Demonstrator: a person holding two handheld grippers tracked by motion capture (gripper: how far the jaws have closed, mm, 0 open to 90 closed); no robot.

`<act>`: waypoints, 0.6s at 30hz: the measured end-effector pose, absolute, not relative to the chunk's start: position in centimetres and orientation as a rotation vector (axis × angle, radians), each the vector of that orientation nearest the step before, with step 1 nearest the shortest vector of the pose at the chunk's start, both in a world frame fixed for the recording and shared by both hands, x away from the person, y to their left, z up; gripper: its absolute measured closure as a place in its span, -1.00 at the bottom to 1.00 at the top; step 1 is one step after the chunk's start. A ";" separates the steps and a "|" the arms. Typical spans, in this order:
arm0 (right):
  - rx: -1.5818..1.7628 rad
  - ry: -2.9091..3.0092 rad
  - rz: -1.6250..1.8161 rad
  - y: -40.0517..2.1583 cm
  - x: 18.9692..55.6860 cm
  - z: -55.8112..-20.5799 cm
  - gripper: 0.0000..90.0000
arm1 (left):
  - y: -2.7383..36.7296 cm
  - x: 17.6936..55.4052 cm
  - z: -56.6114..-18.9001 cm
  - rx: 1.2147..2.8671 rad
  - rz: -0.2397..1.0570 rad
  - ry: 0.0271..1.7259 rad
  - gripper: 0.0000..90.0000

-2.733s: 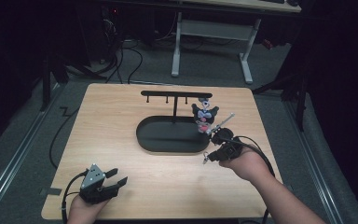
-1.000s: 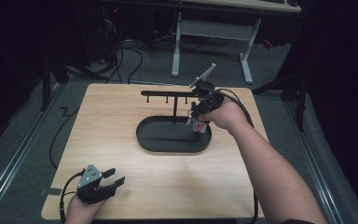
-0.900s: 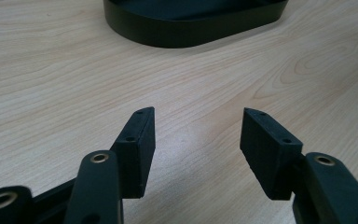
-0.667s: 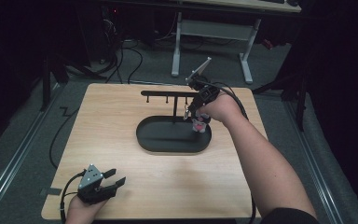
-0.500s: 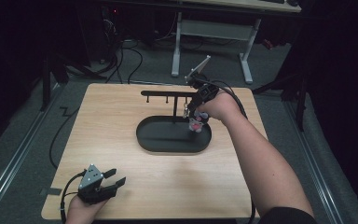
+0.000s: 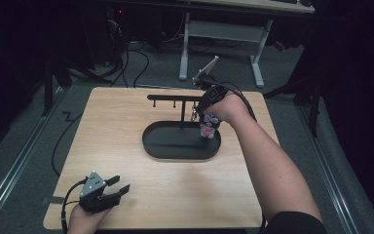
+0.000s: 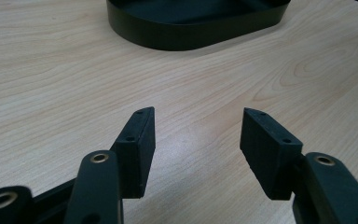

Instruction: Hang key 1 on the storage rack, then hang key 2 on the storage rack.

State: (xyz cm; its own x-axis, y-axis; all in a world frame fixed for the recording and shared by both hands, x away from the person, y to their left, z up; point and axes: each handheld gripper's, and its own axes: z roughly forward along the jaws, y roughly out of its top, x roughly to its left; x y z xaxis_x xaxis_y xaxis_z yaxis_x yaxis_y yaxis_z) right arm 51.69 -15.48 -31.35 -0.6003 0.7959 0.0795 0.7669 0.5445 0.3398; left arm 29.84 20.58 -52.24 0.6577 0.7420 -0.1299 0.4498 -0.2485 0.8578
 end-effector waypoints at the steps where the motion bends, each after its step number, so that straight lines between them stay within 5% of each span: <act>1: 1.369 2.682 0.527 -15.5 51.8 -31.3 0.98 | 20.6 29.8 -52.2 1.903 0.372 0.937 0.02; 15: 1.421 2.638 0.555 -16.1 53.1 -32.1 0.95 | 20.5 29.8 -52.3 1.909 0.370 0.925 0.02; 18: 1.446 2.604 0.562 -16.1 53.1 -32.3 0.79 | 20.4 29.7 -52.4 1.913 0.370 0.923 0.02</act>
